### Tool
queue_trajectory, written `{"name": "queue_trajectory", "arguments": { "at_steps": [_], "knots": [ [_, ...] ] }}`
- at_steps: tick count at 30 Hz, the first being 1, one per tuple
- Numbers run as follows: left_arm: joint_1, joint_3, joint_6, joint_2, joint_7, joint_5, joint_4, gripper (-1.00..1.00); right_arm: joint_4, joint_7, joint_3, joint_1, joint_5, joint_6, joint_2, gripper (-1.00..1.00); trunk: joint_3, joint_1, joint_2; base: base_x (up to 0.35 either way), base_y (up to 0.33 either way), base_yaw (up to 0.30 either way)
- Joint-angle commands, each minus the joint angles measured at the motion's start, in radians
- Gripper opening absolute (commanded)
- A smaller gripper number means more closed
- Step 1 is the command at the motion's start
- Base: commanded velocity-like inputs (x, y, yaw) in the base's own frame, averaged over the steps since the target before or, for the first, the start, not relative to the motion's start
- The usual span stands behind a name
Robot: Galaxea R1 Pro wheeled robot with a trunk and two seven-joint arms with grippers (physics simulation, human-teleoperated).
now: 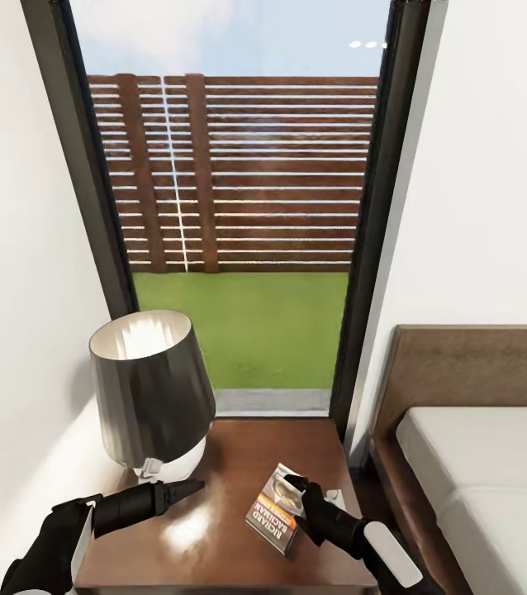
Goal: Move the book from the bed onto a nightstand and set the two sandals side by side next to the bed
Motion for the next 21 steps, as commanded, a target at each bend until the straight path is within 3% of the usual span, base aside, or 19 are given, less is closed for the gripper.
{"name": "queue_trajectory", "arguments": {
  "at_steps": [1, 21],
  "knots": [
    [-0.001, 0.004, 0.011, -0.001, -0.008, -0.010, -0.001, 1.00, 0.000, 0.002, 0.000, -0.001, 0.000, 0.002, 0.000, 1.00, 0.002, -0.004, 0.007, 0.000, 0.000, 0.000],
    [-0.001, 0.004, 0.011, -0.001, -0.008, -0.010, -0.001, 1.00, -0.005, 0.003, 0.002, -0.001, -0.001, 0.002, 0.001, 1.00, 0.065, -0.081, 0.147, 0.000, 0.000, 0.000]
  ]
}}
